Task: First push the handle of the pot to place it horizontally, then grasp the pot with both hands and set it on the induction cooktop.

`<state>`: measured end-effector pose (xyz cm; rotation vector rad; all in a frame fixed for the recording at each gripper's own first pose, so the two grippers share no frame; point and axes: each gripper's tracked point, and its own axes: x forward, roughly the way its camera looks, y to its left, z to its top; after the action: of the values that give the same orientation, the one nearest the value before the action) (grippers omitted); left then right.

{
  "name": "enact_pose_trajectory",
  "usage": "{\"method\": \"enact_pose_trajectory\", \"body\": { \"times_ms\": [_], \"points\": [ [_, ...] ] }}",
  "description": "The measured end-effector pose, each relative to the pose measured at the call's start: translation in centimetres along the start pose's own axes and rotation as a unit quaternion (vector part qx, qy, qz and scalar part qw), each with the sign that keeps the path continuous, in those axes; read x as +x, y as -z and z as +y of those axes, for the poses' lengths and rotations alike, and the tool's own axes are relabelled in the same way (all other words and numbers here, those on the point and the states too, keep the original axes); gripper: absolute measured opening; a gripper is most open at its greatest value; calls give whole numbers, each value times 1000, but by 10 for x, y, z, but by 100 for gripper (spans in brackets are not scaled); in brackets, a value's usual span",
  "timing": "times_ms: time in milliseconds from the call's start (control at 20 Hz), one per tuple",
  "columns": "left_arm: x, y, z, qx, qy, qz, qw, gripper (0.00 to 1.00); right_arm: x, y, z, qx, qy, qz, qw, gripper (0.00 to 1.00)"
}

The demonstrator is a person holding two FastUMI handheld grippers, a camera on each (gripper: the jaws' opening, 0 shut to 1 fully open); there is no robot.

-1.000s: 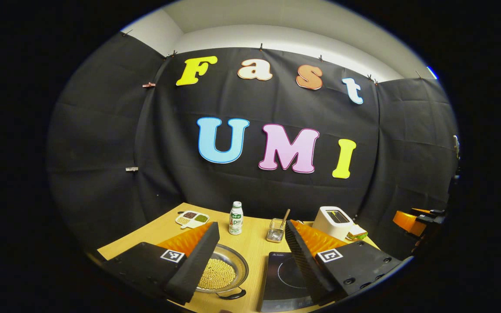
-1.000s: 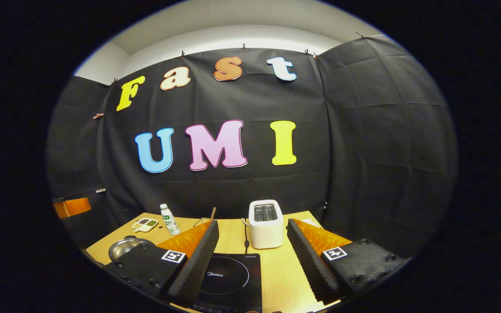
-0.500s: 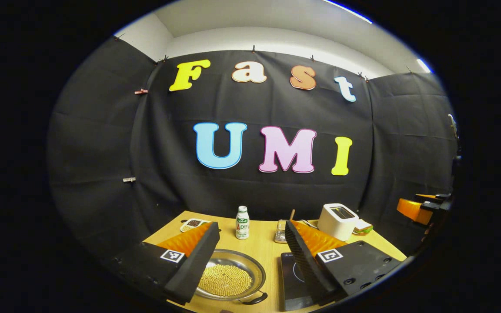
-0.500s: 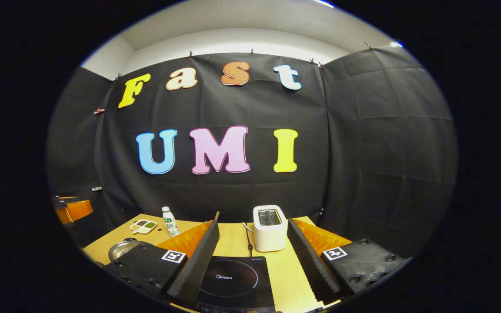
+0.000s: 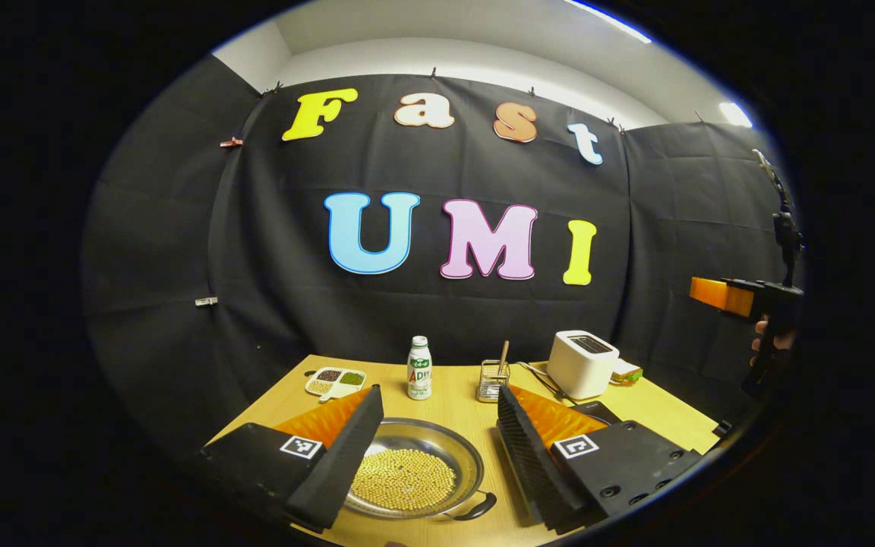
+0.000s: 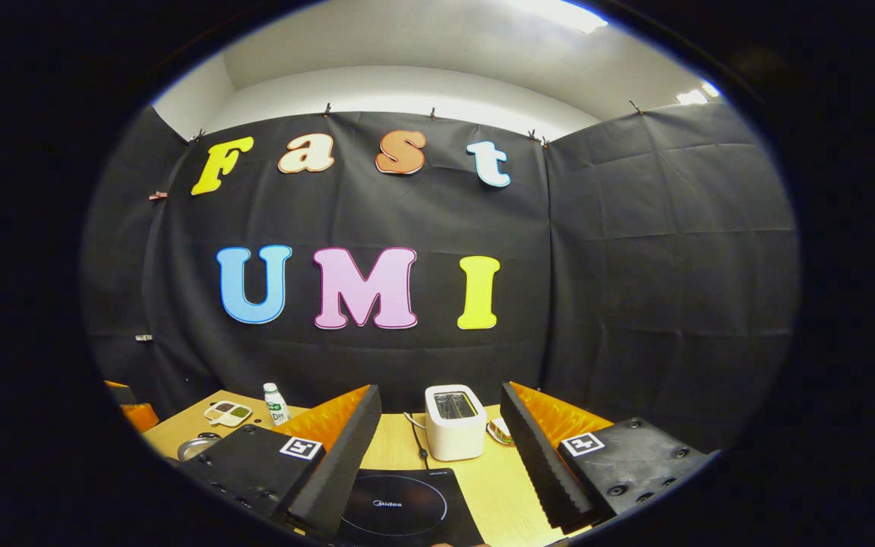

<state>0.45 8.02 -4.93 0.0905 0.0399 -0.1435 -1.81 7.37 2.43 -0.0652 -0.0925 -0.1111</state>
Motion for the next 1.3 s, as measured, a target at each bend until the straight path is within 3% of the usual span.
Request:
{"method": "enact_pose_trajectory", "body": {
  "times_ms": [300, 500, 550, 750, 950, 1300],
  "points": [
    [3, 3, 13, 26, 19, 15, 999, 95, -18, 9, 10, 3, 9, 13, 1000, 98],
    [-1, 27, 12, 32, 56, 48, 997, 75, -22, 12, 13, 12, 20, 17, 1000, 98],
    [-2, 36, 10, 31, 69, 64, 995, 58, -23, 14, 14, 12, 22, 18, 1000, 98],
    [-12, 63, 2, 46, 119, 109, 986, 34, -32, 31, 22, 19, 23, 37, 999, 98],
    [-19, 101, -4, 64, 146, 154, 975, 20, -44, 48, 33, 23, 19, 60, 998, 98],
    [-28, 162, -3, 79, 166, 228, 956, 6, -56, 53, 37, 18, 18, 67, 997, 98]
  ]
}}
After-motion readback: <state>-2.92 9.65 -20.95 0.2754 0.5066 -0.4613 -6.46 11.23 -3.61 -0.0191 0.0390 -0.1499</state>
